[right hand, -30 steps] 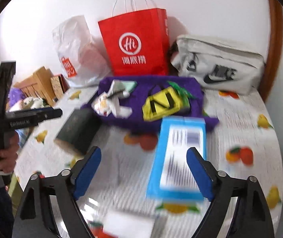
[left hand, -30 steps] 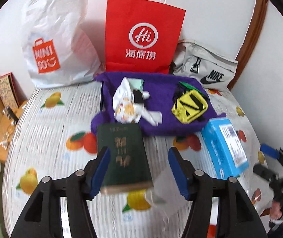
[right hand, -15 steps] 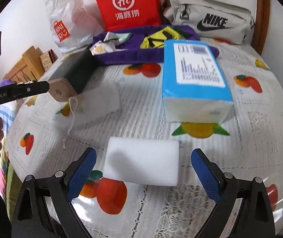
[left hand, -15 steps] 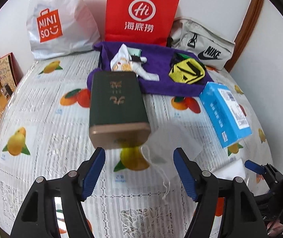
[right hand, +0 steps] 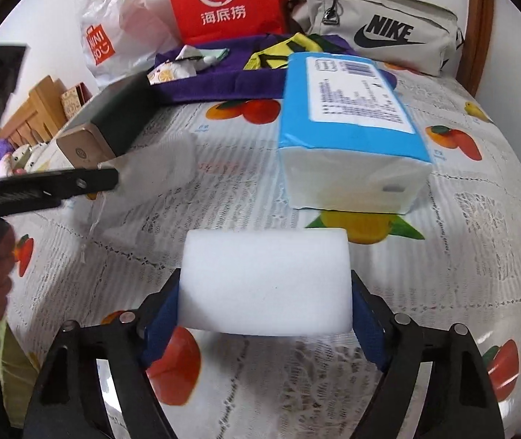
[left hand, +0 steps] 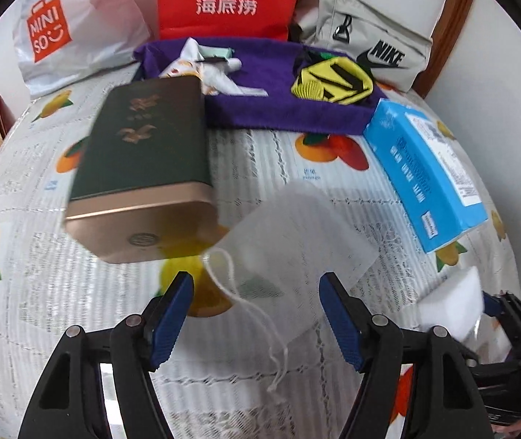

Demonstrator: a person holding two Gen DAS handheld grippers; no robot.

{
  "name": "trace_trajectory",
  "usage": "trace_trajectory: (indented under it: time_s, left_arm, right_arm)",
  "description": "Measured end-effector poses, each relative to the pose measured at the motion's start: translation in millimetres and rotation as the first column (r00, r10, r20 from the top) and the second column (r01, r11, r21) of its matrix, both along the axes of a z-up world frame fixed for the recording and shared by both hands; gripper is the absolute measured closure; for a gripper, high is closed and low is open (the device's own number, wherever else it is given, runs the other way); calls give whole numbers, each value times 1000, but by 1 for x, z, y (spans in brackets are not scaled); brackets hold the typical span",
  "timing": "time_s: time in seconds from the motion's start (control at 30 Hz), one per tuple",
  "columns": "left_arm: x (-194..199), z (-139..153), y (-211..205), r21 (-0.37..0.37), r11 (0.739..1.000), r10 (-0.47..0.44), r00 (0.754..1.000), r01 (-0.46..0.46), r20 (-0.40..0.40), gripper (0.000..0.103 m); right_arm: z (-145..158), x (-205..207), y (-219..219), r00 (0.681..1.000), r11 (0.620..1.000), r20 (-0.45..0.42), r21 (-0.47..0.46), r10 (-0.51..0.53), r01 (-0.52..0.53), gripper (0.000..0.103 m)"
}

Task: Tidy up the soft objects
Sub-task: 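Grasp the white sponge block with the right gripper while the left gripper reaches the clear plastic bag, then pinch and lift the clear plastic bag with the left gripper while the right gripper holds the sponge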

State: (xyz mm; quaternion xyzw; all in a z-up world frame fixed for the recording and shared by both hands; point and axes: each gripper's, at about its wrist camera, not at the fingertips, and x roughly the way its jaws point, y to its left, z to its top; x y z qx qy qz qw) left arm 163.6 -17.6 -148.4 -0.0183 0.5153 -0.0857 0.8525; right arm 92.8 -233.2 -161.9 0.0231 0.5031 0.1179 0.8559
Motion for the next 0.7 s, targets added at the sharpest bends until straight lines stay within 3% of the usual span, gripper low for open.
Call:
trace_trajectory:
  time_s: [0.1,0.23,0.33,0.6,0.7]
  left_arm:
    - [3,-7,-12,22,1000,-17,1000,17,-6,33]
    - [4,-13,-32,106,993,-49,999,47,17,27]
    - [4,-14,-38,119,991,-64,997,59,33,27]
    - [-7,-10,-48,75,985,-161,984,155,76,91]
    - [-10,-8,-47,37,984,-176,982,174,69,95]
  right_arm:
    - [1,-3,-11,1000,1000,7,7,-9,9,21]
    - [1,-6,-26,999,999,13,4,-32,32,21]
    - [1,-6,-34,999,999,14,7,-46,46,21]
    - [0,-9,-33,998,998,21,-2,-60,60,21]
    - [2,-12,-33,998,998,22,10,-66,66,22]
